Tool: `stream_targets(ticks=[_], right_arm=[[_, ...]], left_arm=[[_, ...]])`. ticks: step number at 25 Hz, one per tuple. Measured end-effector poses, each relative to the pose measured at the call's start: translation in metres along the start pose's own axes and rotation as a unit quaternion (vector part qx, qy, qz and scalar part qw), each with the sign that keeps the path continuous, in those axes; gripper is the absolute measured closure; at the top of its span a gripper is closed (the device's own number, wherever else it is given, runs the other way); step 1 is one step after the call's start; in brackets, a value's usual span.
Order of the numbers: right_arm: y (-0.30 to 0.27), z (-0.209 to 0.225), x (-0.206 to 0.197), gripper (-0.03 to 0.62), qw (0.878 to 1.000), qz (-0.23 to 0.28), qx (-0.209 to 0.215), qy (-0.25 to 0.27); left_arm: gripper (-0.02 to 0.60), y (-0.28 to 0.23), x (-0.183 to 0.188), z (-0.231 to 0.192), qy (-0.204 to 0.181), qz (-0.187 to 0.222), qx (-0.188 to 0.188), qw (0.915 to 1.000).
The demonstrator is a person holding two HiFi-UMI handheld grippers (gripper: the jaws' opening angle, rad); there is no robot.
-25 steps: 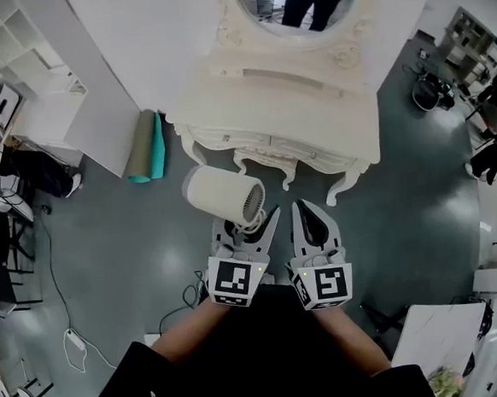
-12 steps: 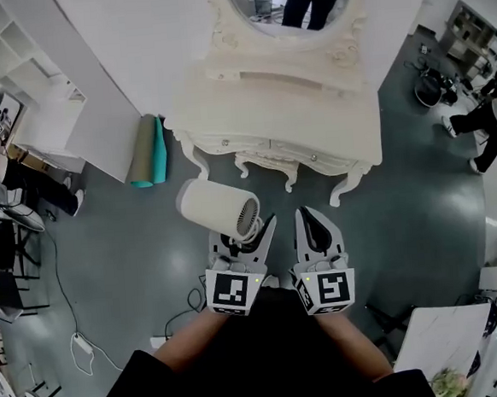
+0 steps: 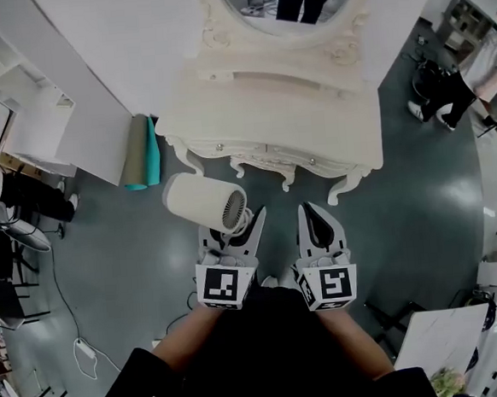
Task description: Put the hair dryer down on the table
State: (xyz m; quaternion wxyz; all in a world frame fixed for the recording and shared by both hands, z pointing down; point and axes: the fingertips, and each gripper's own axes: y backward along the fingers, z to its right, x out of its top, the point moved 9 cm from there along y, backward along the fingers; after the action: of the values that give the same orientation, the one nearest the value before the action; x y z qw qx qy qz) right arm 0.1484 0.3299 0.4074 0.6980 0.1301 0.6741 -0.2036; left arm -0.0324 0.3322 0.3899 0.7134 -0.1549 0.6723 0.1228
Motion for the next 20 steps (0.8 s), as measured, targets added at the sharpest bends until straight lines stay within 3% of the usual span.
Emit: stream_targets(ticks=[10,20], right_arm=[[-0.100,0.022,0.018,0.572,1.000,-0.001,-0.022,-0.001],[-0.194,0.027,0.027,0.572,0.998,-0.037,-0.037,-0.020]], left_arm=[[0.322,-0.070,-0.002,-0.064,0.001,-0.018,-0.016,0.9997],[0.322,-0.136,0.001,-0.125,-0.005,-0.029,-0.047,0.9985]])
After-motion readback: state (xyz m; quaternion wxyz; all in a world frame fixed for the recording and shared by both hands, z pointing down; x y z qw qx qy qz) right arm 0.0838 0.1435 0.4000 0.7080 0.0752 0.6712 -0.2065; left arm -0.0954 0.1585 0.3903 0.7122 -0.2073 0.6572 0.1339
